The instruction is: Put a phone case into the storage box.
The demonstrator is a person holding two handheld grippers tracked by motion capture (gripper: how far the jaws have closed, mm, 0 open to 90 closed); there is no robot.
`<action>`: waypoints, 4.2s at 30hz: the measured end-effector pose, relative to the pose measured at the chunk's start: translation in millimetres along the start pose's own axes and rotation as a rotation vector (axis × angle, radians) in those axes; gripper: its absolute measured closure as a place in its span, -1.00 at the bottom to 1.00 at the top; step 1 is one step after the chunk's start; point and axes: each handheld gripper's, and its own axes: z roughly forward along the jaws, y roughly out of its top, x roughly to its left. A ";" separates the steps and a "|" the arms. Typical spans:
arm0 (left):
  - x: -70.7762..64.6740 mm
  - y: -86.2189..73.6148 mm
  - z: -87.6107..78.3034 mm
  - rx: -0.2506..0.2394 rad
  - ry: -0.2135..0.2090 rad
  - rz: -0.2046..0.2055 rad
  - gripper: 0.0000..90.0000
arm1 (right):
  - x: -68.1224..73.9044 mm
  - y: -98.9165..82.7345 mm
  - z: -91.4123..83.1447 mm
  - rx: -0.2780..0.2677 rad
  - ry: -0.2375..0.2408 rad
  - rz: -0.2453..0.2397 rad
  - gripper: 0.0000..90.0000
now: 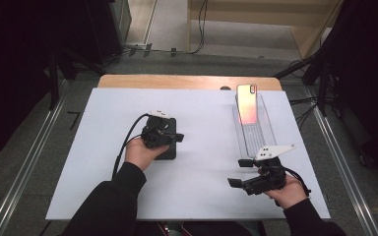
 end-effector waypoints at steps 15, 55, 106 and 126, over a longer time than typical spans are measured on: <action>10.5 -24.8 23.1 0.069 0.061 -0.027 1.00 | 0.8 -0.4 1.3 0.004 -0.006 -0.004 -0.67; 24.9 -41.2 7.0 0.141 0.116 -0.046 1.00 | -2.3 0.1 7.6 0.010 0.010 -0.014 -0.67; -5.9 -103.3 -107.9 -0.074 -0.087 0.003 -0.32 | -9.9 -3.3 9.1 0.016 0.012 -0.018 -0.67; 7.3 -70.3 -101.5 -0.062 -0.132 0.043 -1.00 | -10.8 -3.6 10.8 0.019 0.017 -0.020 -0.67</action>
